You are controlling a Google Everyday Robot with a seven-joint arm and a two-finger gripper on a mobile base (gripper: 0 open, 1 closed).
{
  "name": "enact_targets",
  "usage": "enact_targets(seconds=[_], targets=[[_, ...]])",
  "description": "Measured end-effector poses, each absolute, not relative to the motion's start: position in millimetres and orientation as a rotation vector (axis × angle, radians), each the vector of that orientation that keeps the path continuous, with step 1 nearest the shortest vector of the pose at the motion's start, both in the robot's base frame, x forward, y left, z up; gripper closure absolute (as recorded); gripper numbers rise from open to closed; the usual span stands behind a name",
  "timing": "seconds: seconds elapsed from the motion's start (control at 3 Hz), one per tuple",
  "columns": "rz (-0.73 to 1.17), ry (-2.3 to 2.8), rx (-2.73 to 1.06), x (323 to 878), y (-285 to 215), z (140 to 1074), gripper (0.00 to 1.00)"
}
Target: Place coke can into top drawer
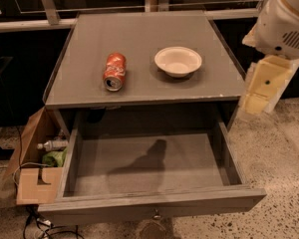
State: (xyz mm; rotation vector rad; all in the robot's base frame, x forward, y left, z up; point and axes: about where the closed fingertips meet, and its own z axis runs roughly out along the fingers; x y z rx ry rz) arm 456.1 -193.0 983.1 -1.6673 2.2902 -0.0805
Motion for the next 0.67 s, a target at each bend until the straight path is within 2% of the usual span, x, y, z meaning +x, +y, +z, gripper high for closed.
enact_targets(seconds=[0.67], targets=[[-0.014, 2.33, -1.575, 477, -151, 988, 0.0]])
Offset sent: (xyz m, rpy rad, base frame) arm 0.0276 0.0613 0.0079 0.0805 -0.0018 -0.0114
